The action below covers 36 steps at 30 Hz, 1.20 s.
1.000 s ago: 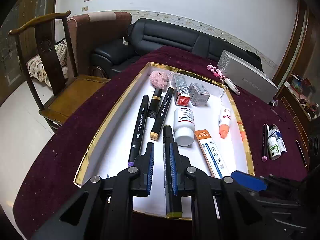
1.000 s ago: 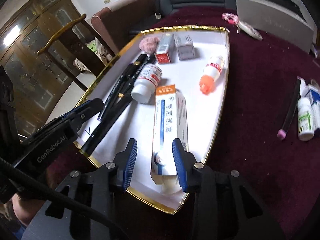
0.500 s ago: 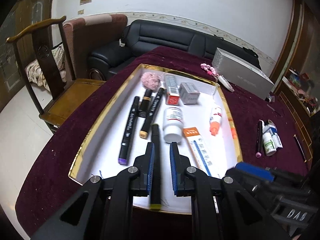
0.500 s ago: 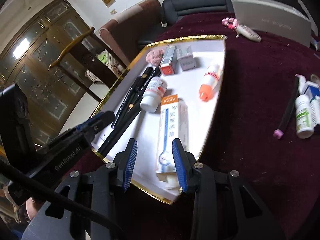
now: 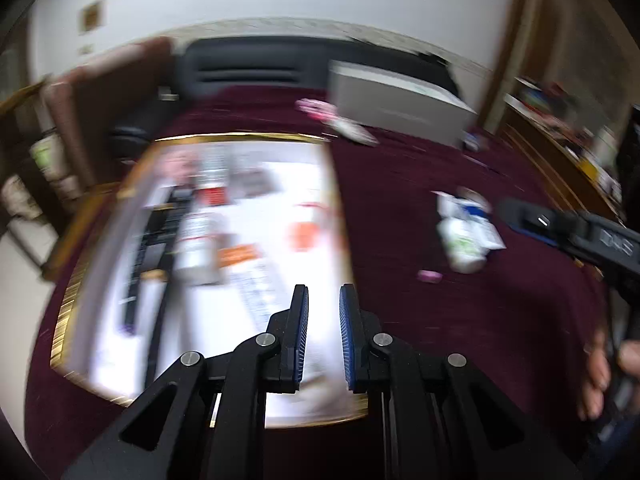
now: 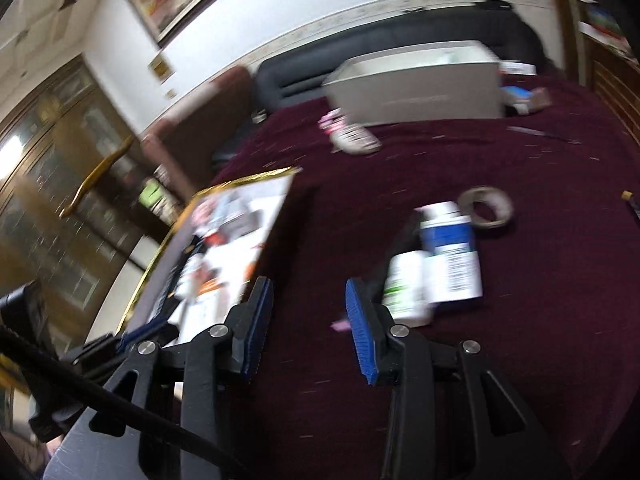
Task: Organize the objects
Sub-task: 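Grasp the black pink-tipped marker with the left gripper while the right grasps the blue-and-white medicine box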
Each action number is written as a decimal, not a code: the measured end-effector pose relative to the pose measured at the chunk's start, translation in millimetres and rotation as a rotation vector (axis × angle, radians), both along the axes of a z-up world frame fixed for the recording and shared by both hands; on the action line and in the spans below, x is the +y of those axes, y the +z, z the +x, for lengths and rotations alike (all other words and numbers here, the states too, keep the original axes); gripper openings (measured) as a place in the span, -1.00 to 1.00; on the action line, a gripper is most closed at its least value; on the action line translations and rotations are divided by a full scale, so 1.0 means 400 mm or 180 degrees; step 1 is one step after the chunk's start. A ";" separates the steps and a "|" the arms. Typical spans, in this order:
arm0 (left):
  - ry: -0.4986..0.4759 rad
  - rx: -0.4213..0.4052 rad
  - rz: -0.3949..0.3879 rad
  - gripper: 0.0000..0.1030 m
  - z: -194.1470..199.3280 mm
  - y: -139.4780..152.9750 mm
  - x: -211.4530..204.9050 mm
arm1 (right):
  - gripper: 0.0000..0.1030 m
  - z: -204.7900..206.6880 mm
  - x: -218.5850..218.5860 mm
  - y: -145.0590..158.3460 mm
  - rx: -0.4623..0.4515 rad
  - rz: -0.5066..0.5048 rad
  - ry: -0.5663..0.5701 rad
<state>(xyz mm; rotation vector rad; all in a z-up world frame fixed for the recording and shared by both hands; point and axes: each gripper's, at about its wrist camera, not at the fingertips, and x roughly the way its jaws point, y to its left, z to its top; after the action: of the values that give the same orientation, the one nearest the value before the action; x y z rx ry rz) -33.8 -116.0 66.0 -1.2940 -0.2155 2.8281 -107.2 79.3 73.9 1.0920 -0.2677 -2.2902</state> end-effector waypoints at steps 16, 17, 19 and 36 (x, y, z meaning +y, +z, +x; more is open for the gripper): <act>-0.0878 -0.0766 -0.0106 -0.77 -0.335 -0.120 0.261 | -0.27 -0.077 0.211 -0.046 0.0030 -0.0314 -0.0717; -0.0891 -0.0775 -0.0112 -0.76 -0.346 -0.123 0.267 | -0.27 -0.079 0.213 -0.047 0.0001 -0.0334 -0.0724; -0.0923 -0.0831 -0.0122 -0.76 -0.373 -0.137 0.288 | -0.27 -0.080 0.224 -0.054 -0.0047 -0.0381 -0.0726; -0.0210 -0.0327 0.0033 -0.79 -0.208 -0.153 0.206 | -0.27 -0.105 0.181 -0.108 -0.0091 0.0136 -0.0685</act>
<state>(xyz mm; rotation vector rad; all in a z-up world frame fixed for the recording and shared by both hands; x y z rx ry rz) -116.9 -33.7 4.7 -1.4185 -0.1856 2.7057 -149.1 151.5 30.6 1.1674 -0.3648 -2.4809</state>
